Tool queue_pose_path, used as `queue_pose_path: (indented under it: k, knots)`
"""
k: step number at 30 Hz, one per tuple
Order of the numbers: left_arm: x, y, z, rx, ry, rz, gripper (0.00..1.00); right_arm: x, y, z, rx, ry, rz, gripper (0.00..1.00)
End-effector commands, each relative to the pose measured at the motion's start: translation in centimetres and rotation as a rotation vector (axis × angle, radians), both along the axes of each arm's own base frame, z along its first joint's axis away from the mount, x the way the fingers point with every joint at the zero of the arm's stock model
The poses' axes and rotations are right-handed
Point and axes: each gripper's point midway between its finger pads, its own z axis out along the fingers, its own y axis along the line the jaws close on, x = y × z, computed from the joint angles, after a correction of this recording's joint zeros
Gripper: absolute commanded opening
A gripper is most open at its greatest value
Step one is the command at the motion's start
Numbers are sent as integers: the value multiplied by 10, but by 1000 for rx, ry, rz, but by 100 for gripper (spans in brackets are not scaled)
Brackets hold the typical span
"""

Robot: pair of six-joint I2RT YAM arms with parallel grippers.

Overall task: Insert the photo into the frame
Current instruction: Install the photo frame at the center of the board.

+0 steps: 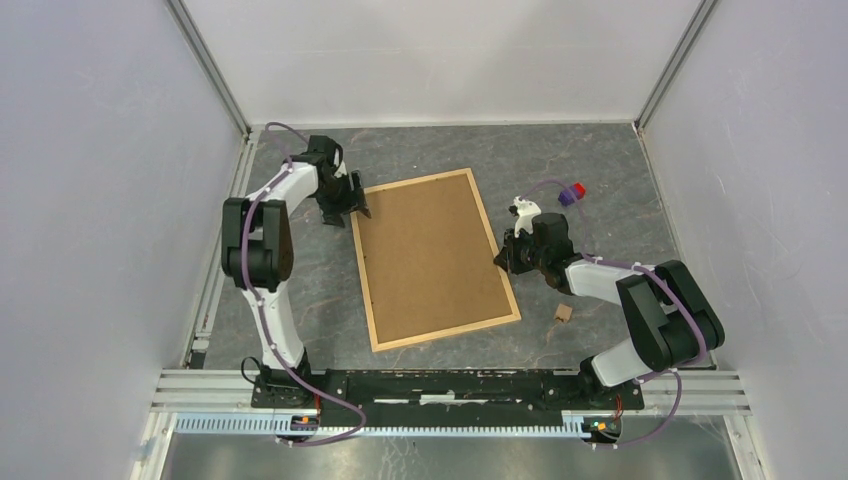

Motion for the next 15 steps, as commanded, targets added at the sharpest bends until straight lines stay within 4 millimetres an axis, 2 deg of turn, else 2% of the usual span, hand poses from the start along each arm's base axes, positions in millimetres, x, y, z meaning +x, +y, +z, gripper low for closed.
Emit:
queue_pose_path:
  k: [1, 2, 3, 5, 8, 10, 12, 15]
  knots:
    - [-3, -19, 64, -124, -160, 13, 80, -45, -14, -43, -94, 198, 18, 3]
    - [-11, -16, 66, -114, -161, 28, 88, -46, -14, -42, -94, 199, 17, 4]
    - [-22, -13, 62, -101, -146, 47, 92, -46, -14, -41, -94, 199, 18, 9]
    - [-40, -13, 60, -109, -141, 68, 94, -47, -13, -38, -89, 201, 18, 17]
    - [-67, -12, 56, -101, -140, 93, 92, -48, -16, -34, -111, 210, 14, 27]
    - [-87, -15, 43, -99, -106, 119, 89, -49, -20, -31, -140, 220, 10, 33]
    - [-104, -19, 33, -106, -72, 138, 85, -46, -26, -28, -187, 225, 6, 35]
    - [-122, -31, 28, -129, -74, 139, 81, -41, -35, -24, -244, 225, -7, 36]
